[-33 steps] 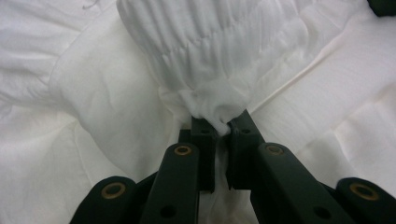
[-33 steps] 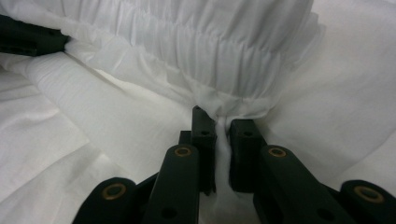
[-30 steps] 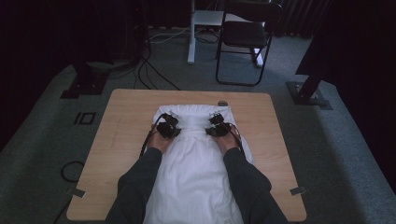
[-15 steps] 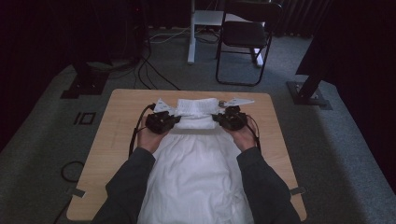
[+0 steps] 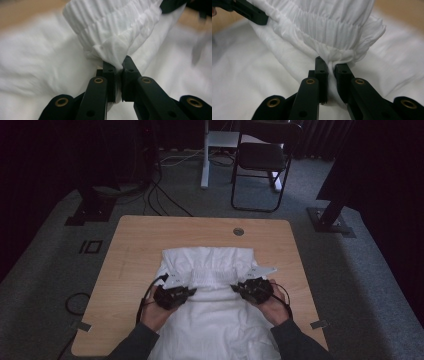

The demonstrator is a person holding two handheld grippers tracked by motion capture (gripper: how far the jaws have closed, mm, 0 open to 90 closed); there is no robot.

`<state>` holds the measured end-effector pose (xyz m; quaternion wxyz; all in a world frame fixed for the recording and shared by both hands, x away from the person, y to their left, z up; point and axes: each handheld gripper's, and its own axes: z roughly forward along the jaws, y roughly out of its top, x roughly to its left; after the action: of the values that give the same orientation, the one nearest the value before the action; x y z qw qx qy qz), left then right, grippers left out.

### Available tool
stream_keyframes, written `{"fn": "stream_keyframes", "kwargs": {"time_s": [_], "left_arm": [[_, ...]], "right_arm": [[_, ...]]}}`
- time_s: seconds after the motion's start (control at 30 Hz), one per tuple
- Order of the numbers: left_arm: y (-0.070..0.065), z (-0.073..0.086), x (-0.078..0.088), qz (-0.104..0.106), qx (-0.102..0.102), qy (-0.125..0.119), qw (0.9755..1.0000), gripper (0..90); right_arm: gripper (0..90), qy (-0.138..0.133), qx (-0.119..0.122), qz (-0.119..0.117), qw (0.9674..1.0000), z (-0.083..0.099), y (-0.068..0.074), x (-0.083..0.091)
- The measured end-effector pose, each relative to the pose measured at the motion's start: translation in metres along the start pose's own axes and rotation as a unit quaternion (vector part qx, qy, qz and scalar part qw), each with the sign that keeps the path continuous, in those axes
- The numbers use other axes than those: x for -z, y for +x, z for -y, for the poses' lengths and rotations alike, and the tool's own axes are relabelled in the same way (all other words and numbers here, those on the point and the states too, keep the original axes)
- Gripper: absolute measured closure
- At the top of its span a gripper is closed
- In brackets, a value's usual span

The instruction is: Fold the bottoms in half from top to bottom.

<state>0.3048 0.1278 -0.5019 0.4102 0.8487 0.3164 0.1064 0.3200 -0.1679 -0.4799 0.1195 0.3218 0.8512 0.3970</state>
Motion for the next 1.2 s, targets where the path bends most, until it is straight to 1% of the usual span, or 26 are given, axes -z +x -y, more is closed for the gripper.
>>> {"fn": "stream_keyframes", "kwargs": {"time_s": [0.03, 0.07, 0.1, 0.13, 0.17, 0.2, 0.23, 0.27, 0.3, 0.33, 0.37, 0.4, 0.43, 0.5, 0.57, 0.63, 0.73, 0.8, 0.87, 0.9, 0.93, 0.97, 1.03, 1.13, 1.2], "left_arm": [[-0.002, 0.009, -0.010, -0.001, 0.001, 0.019, 0.9998, 84.7], [-0.003, 0.013, -0.015, -0.002, 0.001, 0.031, 0.9995, 84.7], [-0.005, 0.018, -0.021, -0.004, -0.006, 0.049, 0.9988, 84.7], [-0.006, 0.020, -0.024, -0.009, -0.010, 0.056, 0.9983, 84.7], [-0.008, 0.022, -0.029, -0.019, -0.020, 0.066, 0.9974, 84.6], [-0.008, 0.023, -0.031, -0.027, -0.027, 0.069, 0.9969, 84.6], [-0.009, 0.023, -0.032, -0.035, -0.036, 0.069, 0.9963, 84.5], [-0.010, 0.023, -0.034, -0.045, -0.050, 0.073, 0.9950, 84.6], [-0.011, 0.022, -0.034, -0.053, -0.060, 0.074, 0.9940, 84.6], [-0.012, 0.021, -0.035, -0.065, -0.074, 0.079, 0.9920, 84.6], [-0.011, 0.020, -0.036, -0.073, -0.081, 0.083, 0.9906, 84.5], [-0.009, 0.018, -0.037, -0.078, -0.082, 0.085, 0.9900, 84.5], [-0.006, 0.017, -0.037, -0.081, -0.082, 0.086, 0.9896, 84.4], [0.001, 0.016, -0.039, -0.086, -0.076, 0.084, 0.9899, 84.4], [0.009, 0.013, -0.041, -0.089, -0.067, 0.084, 0.9902, 84.3], [0.017, 0.009, -0.043, -0.096, -0.063, 0.085, 0.9898, 84.3], [0.028, 0.003, -0.048, -0.102, -0.047, 0.084, 0.9901, 84.3], [0.035, -0.001, -0.053, -0.107, -0.034, 0.078, 0.9906, 84.4], [0.041, -0.005, -0.057, -0.113, -0.028, 0.077, 0.9903, 84.4], [0.041, -0.005, -0.057, -0.113, -0.028, 0.077, 0.9903, 84.4], [0.046, -0.009, -0.061, -0.117, -0.023, 0.075, 0.9900, 84.4], [0.049, -0.010, -0.062, -0.118, -0.021, 0.075, 0.9899, 84.4], [0.055, -0.014, -0.067, -0.120, -0.010, 0.071, 0.9902, 84.4], [0.065, -0.020, -0.073, -0.122, 0.004, 0.066, 0.9903, 84.4], [0.071, -0.023, -0.076, -0.126, 0.008, 0.063, 0.9900, 84.3]], "right_arm": [[82.7, 0.009, -0.007, -0.003, 0.9999, 0.008, 0.000, -0.005], [82.6, 0.024, -0.020, -0.012, 0.9994, 0.020, -0.002, -0.015], [82.6, 0.032, -0.027, -0.016, 0.9990, 0.026, -0.002, -0.020], [82.4, 0.047, -0.032, -0.017, 0.9982, 0.036, -0.002, -0.029], [82.4, 0.056, -0.035, -0.017, 0.9977, 0.040, -0.002, -0.033], [82.4, 0.063, -0.042, -0.017, 0.9970, 0.045, -0.001, -0.039], [82.2, 0.067, -0.041, -0.015, 0.9968, 0.047, 0.000, -0.042], [82.2, 0.070, -0.040, -0.012, 0.9967, 0.047, 0.001, -0.045], [82.1, 0.072, -0.040, -0.009, 0.9966, 0.046, 0.002, -0.046], [82.1, 0.073, -0.040, -0.008, 0.9965, 0.045, 0.003, -0.047], [82.0, 0.077, -0.040, -0.007, 0.9962, 0.043, 0.004, -0.048], [81.9, 0.077, -0.040, -0.005, 0.9962, 0.042, 0.005, -0.049], [81.9, 0.077, -0.040, -0.005, 0.9962, 0.041, 0.006, -0.051], [81.6, 0.076, -0.041, -0.006, 0.9962, 0.039, 0.005, -0.054], [81.7, 0.072, -0.047, -0.011, 0.9962, 0.036, 0.001, -0.059], [81.8, 0.069, -0.050, -0.013, 0.9962, 0.031, -0.005, -0.065], [81.9, 0.071, -0.042, -0.004, 0.9966, 0.022, -0.012, -0.073], [81.9, 0.073, -0.036, 0.005, 0.9967, 0.014, -0.021, -0.080], [81.9, 0.075, -0.036, 0.011, 0.9965, 0.007, -0.029, -0.086], [81.9, 0.075, -0.036, 0.011, 0.9965, 0.007, -0.029, -0.086], [81.9, 0.077, -0.037, 0.014, 0.9963, 0.003, -0.033, -0.089], [81.9, 0.078, -0.040, 0.020, 0.9960, -0.002, -0.040, -0.093], [81.9, 0.077, -0.045, 0.025, 0.9957, -0.007, -0.047, -0.098], [81.9, 0.072, -0.062, 0.029, 0.9951, -0.012, -0.057, -0.104], [82.0, 0.068, -0.072, 0.032, 0.9946, -0.016, -0.064, -0.108]]}}
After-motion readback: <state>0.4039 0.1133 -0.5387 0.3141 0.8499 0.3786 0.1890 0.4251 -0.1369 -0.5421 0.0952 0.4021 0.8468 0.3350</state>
